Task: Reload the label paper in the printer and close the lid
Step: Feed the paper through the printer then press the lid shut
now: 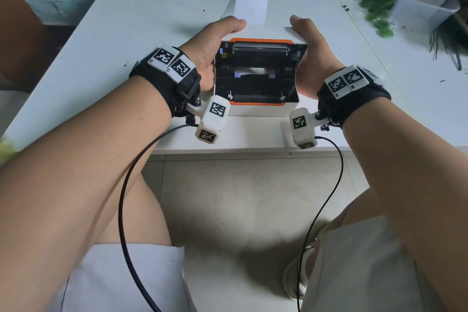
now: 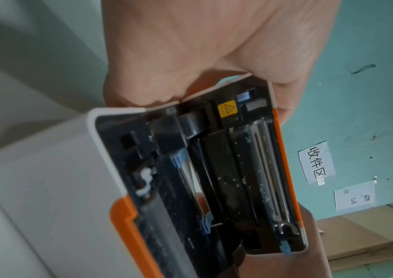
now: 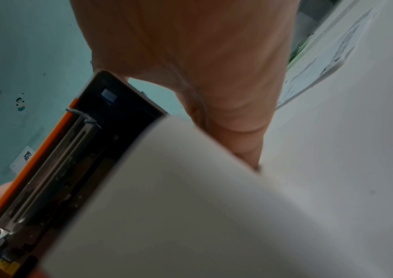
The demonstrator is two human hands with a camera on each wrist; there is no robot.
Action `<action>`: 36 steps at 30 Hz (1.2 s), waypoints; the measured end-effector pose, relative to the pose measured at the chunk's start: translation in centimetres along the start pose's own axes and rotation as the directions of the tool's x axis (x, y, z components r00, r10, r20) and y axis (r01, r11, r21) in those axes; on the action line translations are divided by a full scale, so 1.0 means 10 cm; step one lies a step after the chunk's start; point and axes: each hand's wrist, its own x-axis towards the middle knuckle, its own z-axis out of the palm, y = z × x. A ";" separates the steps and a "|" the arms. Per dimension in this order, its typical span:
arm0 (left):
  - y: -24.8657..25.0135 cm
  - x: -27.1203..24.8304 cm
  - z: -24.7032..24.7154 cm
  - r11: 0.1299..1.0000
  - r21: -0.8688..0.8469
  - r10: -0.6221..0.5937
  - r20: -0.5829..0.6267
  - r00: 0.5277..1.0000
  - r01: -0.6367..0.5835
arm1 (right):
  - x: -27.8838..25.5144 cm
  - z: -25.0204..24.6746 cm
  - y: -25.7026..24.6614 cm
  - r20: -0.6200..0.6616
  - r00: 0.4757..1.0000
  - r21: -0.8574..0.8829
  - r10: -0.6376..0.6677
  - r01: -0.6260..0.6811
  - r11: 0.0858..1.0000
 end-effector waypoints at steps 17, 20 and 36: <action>-0.01 0.05 -0.01 1.000 0.016 -0.015 0.034 0.999 0.014 | 0.04 -0.03 0.00 0.035 0.999 -0.040 -0.009 0.010 0.999; 0.00 0.04 -0.01 1.000 -0.002 -0.015 0.036 0.999 0.015 | 0.10 -0.06 0.02 0.036 0.999 -0.024 -0.001 0.001 1.000; -0.03 0.01 -0.02 1.000 -0.012 -0.007 0.052 0.999 0.008 | 0.10 -0.08 0.05 0.008 1.000 -0.040 -0.005 0.005 0.999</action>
